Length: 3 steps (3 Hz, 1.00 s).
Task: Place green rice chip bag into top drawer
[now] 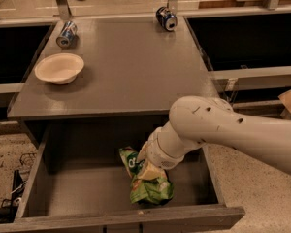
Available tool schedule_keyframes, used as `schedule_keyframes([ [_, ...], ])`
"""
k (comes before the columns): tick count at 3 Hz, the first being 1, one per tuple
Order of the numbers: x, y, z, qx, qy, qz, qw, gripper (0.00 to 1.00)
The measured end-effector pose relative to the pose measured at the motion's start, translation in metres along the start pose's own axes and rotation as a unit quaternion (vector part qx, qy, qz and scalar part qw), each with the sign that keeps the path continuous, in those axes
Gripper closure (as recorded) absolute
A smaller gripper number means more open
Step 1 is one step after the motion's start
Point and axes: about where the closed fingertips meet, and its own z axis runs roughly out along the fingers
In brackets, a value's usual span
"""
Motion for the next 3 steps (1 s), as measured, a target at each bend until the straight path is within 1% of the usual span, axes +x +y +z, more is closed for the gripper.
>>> schedule_keyframes([
  [2,0.0033,-0.0086,0.0136,-0.009,0.003,0.01,0.9999,1.0],
  [3,0.0035,-0.0088,0.0142,-0.009,0.003,0.01,0.9999,0.85],
])
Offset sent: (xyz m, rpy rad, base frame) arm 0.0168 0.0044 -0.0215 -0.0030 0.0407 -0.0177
